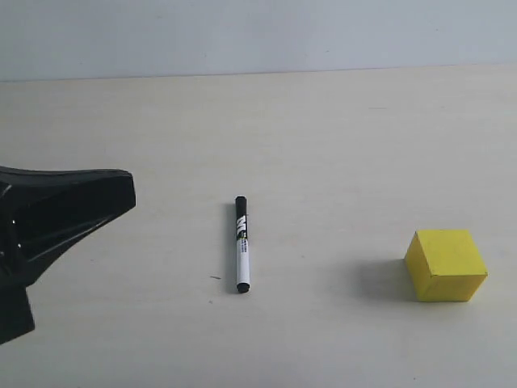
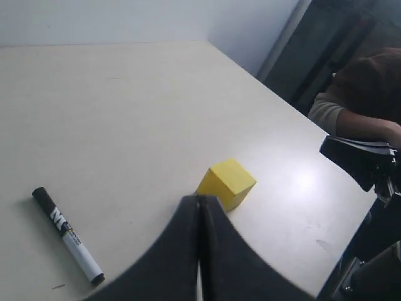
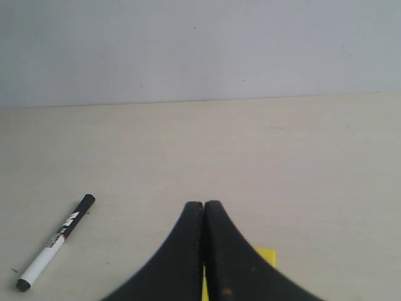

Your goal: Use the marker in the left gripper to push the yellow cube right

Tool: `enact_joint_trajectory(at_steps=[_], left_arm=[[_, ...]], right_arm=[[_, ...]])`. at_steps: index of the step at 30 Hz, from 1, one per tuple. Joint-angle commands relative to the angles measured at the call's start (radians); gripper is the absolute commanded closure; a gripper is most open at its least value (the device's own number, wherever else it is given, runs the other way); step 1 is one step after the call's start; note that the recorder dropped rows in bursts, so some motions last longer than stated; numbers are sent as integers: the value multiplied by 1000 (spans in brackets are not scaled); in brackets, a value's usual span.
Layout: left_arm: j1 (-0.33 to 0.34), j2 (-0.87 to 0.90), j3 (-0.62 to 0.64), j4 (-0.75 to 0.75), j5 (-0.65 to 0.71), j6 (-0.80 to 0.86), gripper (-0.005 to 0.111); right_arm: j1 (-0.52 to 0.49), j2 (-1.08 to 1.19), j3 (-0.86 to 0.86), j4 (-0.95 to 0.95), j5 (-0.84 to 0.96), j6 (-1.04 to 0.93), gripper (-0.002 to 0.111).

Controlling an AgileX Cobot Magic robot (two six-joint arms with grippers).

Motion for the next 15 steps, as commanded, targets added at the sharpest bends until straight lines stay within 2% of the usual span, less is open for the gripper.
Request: enact_joint_trajectory(at_steps=[1,2,4,6,7,9,11,15], left_arm=[[-4,-10,5,84,28,-23,107],[-2,-10,2,105,80,-85,107],[-16,-30,1,108,303,-246,107],[-3,-42,1,94,414,-321,107],[21,-55,1,91,422,-325,107],[92,-100,6,91,381,-308,107],[194,-168,32,91,284,-282,107],[486,-369,135,91,38,-218,107]], right_arm=[[1,-5,4,-1,-7,-4,108],[1,-5,4,-1,-7,-4,108],[1,-5,4,-1,-7,-4,108],[1,-5,4,-1,-7,-4,108],[1,-5,4,-1,-7,-4,108],[1,-5,4,-1,-7,-4,108],[1,-5,4,-1,-7,-4,108],[1,-5,4,-1,-7,-4,108]])
